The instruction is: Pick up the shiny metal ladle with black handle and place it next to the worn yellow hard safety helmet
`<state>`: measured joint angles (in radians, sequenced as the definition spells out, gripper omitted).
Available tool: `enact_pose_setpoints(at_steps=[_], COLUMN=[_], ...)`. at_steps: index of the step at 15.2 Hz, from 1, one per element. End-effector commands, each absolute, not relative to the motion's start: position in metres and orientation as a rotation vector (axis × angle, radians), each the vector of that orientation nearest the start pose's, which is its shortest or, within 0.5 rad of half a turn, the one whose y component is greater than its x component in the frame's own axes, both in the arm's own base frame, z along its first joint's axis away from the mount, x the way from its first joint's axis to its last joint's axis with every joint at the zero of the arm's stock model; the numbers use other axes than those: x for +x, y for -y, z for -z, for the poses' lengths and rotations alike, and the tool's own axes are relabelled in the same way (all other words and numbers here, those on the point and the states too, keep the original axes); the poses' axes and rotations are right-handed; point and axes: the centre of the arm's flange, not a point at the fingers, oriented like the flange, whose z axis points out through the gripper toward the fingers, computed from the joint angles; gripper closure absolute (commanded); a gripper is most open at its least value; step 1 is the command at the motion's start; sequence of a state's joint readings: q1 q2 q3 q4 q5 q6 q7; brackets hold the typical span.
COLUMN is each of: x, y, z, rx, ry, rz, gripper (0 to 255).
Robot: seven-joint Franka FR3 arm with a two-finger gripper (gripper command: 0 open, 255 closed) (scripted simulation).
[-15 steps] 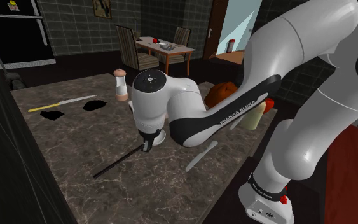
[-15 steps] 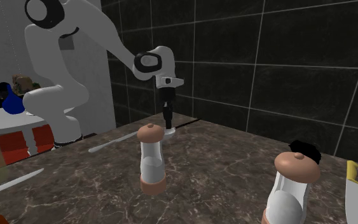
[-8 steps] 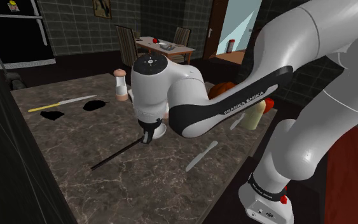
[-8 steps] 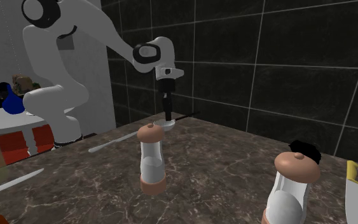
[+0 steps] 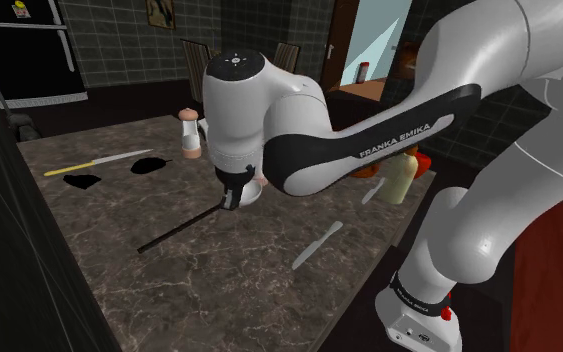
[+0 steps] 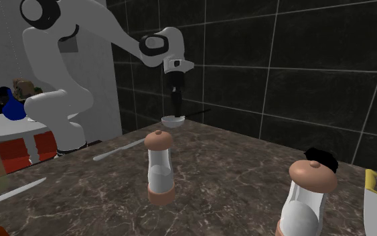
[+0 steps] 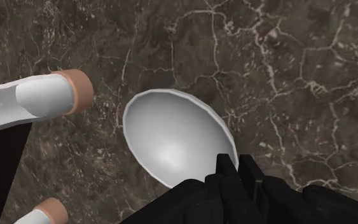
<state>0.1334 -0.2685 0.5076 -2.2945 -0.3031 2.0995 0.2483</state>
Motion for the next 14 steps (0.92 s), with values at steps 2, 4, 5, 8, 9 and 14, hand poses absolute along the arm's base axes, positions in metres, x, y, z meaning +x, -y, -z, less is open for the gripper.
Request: enact_pose_setpoints(at_steps=[2,4,5,8,9,14], x=[0.386,0.386,0.386,0.386,0.386,0.386], y=[-0.280,-0.280,-0.280,-0.280,-0.280,-0.280], z=[-0.468,-0.478,-0.483,-0.499,-0.505,-0.531], rx=[-3.347,-3.347,-3.347,-3.347,-3.347,-3.347], ry=[0.908,0.908,0.908,0.908,0.908,0.908], rz=[0.341,0.341,0.341,0.341,0.341,0.341], gripper=[255,255,255,255,255,255])
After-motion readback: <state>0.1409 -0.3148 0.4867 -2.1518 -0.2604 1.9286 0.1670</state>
